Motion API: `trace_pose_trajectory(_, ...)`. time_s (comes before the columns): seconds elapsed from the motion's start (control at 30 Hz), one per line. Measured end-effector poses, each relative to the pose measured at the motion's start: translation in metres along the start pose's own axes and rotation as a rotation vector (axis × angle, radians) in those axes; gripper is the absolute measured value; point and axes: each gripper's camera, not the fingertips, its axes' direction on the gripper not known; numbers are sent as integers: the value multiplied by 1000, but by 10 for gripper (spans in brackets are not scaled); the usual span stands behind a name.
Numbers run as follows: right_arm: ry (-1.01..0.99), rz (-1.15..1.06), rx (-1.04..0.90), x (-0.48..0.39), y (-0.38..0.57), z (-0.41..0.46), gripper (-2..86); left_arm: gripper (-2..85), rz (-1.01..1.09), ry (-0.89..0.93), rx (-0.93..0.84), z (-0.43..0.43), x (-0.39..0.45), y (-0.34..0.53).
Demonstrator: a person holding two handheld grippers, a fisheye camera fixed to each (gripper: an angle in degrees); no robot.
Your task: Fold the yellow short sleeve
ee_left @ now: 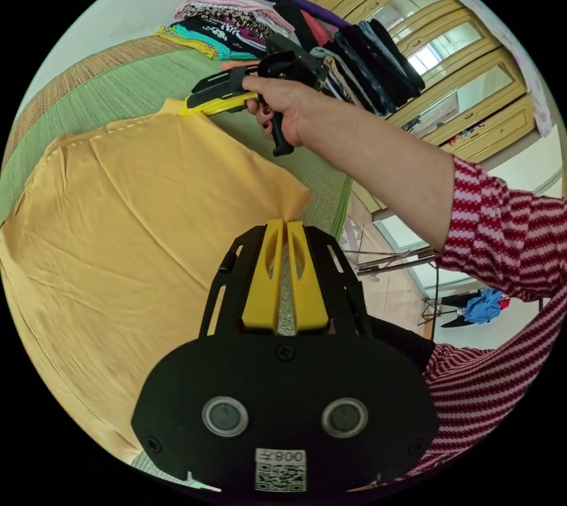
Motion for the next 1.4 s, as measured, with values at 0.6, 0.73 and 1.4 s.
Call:
trace_pose_trajectory(0.6,-235,-321,54,-284,26,80,10,6,-315,34,499,-133,-148,215)
trace_pose_trajectory(0.73,-220,-392,-27,-360,34,154,10,6,-488,13,582,-149,-191,285)
trace_pose_trajectory(1.4,-9,-406,-298,-497,44,431,10,7,-924,103,741,-142,-338,473)
